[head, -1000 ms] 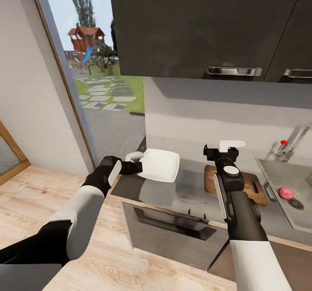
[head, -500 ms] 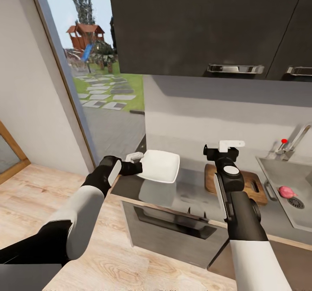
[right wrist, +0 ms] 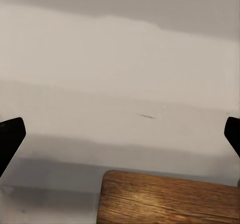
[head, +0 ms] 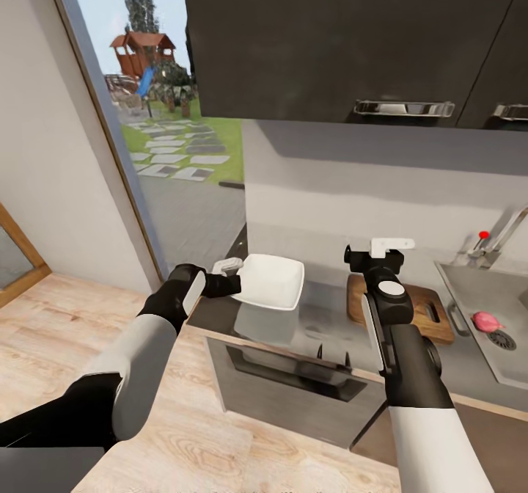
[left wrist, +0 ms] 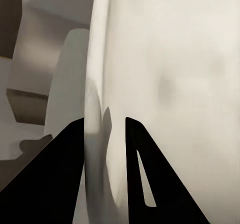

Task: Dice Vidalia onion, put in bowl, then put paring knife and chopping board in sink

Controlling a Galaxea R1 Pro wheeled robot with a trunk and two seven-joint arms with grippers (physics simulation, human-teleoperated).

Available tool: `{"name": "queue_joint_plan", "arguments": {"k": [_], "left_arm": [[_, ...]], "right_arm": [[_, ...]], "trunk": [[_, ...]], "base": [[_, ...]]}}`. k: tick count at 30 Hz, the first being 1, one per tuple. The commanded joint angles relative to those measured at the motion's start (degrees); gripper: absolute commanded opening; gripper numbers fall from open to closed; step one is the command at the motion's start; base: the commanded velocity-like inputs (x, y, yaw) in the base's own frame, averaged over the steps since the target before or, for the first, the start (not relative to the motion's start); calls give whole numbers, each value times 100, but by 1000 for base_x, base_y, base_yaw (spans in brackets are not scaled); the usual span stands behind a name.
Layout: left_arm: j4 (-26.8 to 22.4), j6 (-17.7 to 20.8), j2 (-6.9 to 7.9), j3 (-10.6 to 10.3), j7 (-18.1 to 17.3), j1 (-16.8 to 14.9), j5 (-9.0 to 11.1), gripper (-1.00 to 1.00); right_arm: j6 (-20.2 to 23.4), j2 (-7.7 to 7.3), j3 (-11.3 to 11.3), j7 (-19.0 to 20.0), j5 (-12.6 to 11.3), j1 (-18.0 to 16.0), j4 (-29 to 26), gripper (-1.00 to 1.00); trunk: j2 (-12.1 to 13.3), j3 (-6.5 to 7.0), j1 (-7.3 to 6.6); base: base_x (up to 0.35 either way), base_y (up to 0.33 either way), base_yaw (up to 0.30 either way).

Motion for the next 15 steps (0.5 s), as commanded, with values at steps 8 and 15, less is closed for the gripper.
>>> {"name": "queue_joint_plan", "arguments": {"k": [8, 15], "left_arm": [[-6, 42, -6, 39, -10, -6, 28, -100], [-4, 41, -6, 39, -10, -6, 28, -100]], "right_arm": [[34, 3, -2, 3, 31, -6, -6, 100], [32, 3, -2, 3, 31, -6, -6, 100]], "trunk": [[-13, -36, 3], [-13, -57, 3]], "base": [[0, 0, 0], [0, 0, 0]]}}
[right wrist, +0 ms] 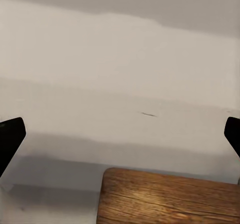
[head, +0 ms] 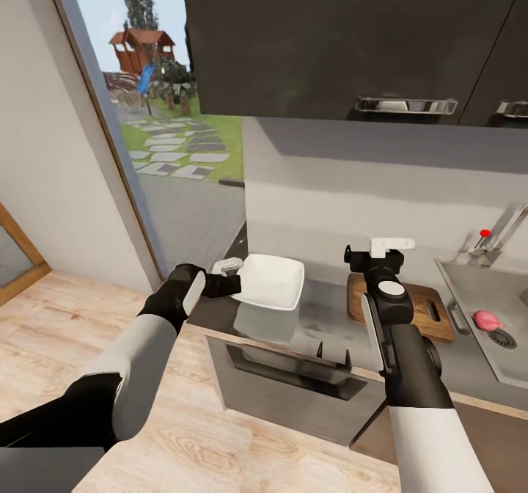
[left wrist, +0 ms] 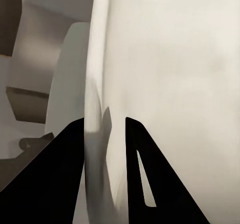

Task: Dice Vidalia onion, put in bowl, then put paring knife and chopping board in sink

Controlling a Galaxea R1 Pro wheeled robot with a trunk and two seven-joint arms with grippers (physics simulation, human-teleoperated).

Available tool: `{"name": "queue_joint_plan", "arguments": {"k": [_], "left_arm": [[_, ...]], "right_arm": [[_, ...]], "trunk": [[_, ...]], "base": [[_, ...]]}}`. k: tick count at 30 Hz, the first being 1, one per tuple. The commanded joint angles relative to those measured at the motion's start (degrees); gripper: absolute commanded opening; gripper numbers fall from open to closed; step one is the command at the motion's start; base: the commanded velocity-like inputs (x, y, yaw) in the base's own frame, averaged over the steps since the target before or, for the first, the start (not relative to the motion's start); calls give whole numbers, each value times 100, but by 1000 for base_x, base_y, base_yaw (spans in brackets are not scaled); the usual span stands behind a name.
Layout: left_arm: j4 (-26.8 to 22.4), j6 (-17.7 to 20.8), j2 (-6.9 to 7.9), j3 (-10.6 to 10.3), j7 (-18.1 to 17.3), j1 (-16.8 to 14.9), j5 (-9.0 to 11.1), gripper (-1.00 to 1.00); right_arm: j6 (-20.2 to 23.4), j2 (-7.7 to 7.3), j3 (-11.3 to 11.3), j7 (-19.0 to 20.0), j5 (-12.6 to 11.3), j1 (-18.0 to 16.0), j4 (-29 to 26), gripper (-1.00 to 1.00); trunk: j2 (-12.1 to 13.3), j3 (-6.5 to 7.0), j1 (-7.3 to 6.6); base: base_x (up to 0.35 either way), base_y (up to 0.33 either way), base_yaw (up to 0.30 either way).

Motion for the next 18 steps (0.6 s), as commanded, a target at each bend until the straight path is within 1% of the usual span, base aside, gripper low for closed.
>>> {"name": "queue_joint_plan", "arguments": {"k": [1, 18], "left_arm": [[-6, 41, -6, 39, -10, -6, 27, -100], [-5, 41, -6, 39, -10, -6, 27, -100]], "right_arm": [[35, 3, -2, 3, 30, -6, -6, 100], [36, 3, 6, 3, 30, -6, -6, 100]], "trunk": [[-12, -13, 3], [-12, -63, 3]], "base": [[0, 0, 0], [0, 0, 0]]}}
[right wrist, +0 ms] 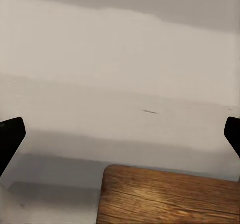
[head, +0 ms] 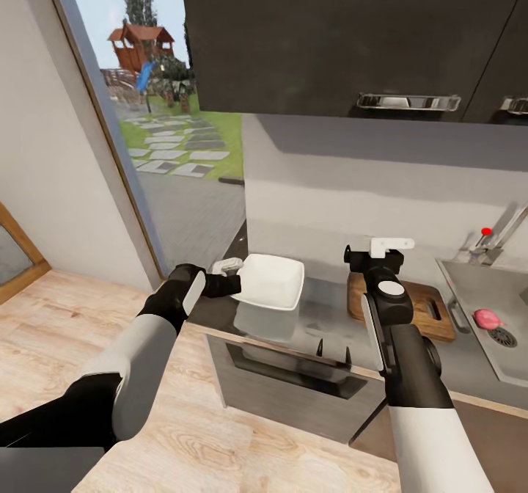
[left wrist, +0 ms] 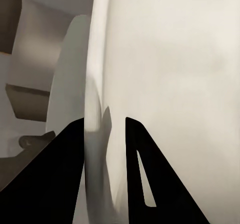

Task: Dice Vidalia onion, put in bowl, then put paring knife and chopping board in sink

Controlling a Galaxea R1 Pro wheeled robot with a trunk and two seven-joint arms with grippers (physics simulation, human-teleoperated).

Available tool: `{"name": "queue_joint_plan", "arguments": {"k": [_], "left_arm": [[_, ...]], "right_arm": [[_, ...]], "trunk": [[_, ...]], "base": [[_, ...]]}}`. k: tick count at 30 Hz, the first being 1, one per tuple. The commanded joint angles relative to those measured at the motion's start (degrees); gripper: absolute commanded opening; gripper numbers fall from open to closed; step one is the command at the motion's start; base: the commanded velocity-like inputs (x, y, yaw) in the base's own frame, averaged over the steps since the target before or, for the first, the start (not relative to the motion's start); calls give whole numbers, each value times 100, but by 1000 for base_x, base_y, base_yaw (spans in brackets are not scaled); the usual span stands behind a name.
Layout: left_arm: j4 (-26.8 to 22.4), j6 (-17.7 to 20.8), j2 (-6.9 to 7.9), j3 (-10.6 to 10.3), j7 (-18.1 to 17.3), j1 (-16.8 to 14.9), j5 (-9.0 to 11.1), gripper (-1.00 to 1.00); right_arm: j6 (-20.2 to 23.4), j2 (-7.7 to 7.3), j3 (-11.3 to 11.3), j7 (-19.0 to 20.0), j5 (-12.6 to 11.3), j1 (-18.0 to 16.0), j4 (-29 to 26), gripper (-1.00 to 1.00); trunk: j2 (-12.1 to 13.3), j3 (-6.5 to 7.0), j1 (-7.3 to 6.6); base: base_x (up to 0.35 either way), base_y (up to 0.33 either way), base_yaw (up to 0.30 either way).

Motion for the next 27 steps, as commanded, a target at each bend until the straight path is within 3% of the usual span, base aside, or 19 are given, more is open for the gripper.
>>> {"name": "queue_joint_plan", "arguments": {"k": [1, 27], "left_arm": [[-6, 41, -6, 39, -10, -6, 28, -100], [-6, 41, -6, 39, -10, -6, 28, -100]], "right_arm": [[36, 3, -2, 3, 31, -6, -6, 100], [36, 3, 10, 8, 25, -6, -6, 100]], "trunk": [[-13, -15, 3], [-13, -113, 3]], "base": [[0, 0, 0], [0, 0, 0]]}}
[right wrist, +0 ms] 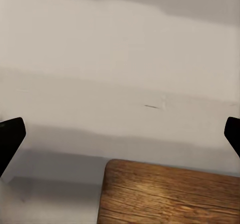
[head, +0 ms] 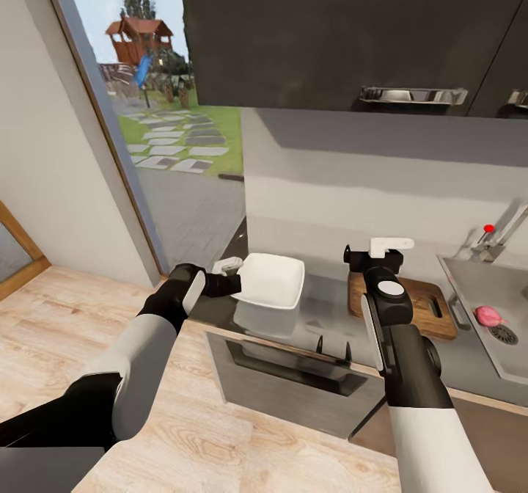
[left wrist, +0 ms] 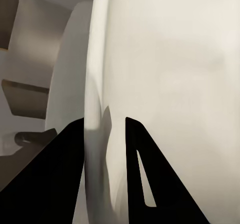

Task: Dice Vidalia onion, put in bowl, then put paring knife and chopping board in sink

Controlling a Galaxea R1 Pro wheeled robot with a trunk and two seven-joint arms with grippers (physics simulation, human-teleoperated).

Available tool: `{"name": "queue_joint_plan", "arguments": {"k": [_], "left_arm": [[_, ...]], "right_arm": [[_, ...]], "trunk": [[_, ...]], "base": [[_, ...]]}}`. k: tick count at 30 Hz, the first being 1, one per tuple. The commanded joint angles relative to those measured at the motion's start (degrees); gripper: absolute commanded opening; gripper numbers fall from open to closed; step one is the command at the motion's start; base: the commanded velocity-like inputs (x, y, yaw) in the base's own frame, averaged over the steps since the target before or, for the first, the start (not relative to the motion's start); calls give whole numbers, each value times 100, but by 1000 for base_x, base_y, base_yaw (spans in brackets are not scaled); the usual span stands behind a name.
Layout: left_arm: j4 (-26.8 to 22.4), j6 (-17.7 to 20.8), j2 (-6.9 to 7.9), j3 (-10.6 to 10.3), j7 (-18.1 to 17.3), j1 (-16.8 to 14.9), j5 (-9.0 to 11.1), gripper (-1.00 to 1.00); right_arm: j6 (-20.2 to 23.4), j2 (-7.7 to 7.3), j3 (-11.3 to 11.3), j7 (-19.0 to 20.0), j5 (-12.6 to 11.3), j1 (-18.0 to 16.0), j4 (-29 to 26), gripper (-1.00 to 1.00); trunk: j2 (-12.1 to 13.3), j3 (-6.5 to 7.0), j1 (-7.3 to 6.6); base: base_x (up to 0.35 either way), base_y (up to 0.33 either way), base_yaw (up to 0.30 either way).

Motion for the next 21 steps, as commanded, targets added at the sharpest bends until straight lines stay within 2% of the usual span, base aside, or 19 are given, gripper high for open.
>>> {"name": "queue_joint_plan", "arguments": {"k": [1, 21], "left_arm": [[1, 37, -7, 27, -3, -1, -41, -100], [-1, 15, -7, 33, -21, -1, -41, -100]], "right_arm": [[35, 3, -3, 3, 34, -5, -6, 100], [36, 3, -4, 1, 29, -5, -6, 100]], "trunk": [[-10, -15, 4], [-10, -21, 4]], "base": [[0, 0, 0], [6, 0, 0]]}}
